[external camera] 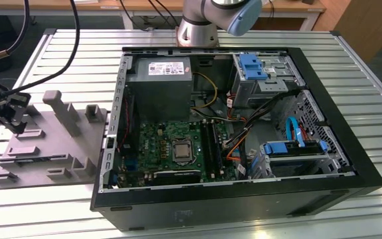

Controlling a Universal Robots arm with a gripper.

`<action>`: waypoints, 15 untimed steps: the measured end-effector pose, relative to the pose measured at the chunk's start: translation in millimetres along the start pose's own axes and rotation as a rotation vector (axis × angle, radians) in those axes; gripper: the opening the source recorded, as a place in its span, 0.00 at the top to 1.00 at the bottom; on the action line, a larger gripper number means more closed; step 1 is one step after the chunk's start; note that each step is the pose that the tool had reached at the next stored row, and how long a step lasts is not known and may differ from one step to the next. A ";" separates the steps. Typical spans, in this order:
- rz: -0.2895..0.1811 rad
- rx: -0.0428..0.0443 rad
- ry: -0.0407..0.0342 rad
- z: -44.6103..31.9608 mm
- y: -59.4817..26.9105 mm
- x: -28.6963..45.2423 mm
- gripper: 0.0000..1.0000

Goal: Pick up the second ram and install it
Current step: 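Pick up the second ram and move it above second insertion slot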

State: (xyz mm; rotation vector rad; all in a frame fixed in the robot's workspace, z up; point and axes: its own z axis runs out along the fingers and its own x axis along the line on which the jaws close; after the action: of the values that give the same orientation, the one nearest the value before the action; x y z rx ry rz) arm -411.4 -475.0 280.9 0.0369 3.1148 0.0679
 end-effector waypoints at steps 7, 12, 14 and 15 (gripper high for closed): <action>-0.123 -0.0028 0.0054 2.5 -0.1 0.1 0.89; -0.214 -0.0051 0.0094 4.5 -0.2 0.1 0.89; -0.250 -0.0059 0.0110 5.3 -0.2 0.1 0.89; -0.268 -0.0064 0.0117 5.7 -0.2 0.2 0.89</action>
State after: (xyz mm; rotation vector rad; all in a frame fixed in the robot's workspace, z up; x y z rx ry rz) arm -411.4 -475.0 275.1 -0.3805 3.0977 0.0722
